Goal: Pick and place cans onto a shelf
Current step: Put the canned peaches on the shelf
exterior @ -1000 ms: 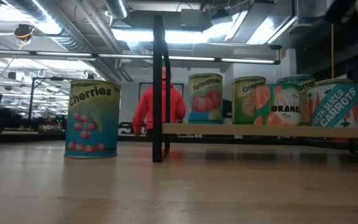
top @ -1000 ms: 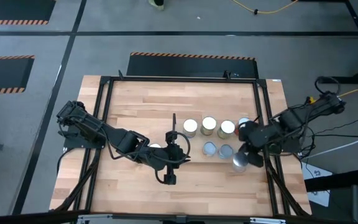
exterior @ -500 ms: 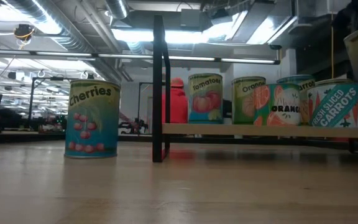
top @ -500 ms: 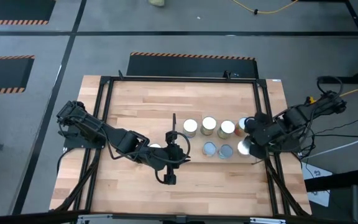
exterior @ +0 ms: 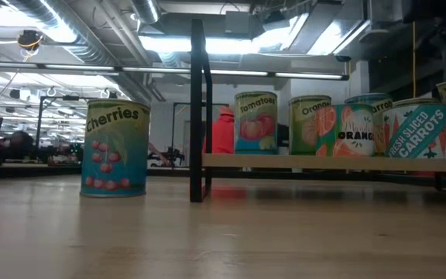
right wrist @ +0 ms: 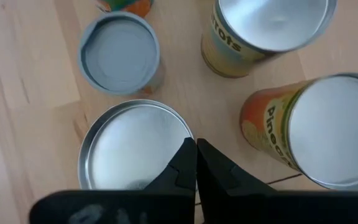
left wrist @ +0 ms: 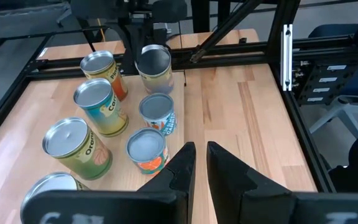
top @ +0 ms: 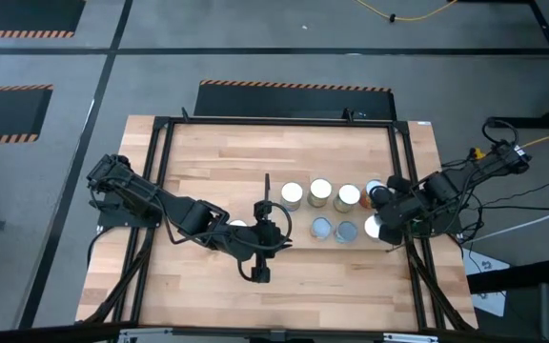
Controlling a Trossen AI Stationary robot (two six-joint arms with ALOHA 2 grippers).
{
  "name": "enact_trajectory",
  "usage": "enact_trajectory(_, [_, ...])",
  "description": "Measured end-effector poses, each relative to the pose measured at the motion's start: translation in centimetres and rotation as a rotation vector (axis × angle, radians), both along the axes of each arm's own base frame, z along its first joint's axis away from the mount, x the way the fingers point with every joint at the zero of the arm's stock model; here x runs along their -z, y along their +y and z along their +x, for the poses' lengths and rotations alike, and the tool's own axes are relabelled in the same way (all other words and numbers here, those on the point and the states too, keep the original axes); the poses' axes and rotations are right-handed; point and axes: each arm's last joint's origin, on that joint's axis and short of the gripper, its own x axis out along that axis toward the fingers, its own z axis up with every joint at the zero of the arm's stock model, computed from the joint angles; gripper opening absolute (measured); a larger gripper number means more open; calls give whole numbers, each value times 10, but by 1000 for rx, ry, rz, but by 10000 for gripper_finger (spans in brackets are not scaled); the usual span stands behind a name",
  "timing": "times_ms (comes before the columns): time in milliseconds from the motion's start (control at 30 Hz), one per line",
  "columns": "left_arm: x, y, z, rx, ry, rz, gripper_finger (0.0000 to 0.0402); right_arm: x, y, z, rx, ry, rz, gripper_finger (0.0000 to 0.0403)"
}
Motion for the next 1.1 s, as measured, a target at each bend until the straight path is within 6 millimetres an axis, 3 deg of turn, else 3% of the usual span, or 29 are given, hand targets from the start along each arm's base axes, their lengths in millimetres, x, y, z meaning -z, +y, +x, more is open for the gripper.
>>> enact_trajectory(1100, [0,0,0,0,0,0,33,-1,0,1,-3,-18,7,29])
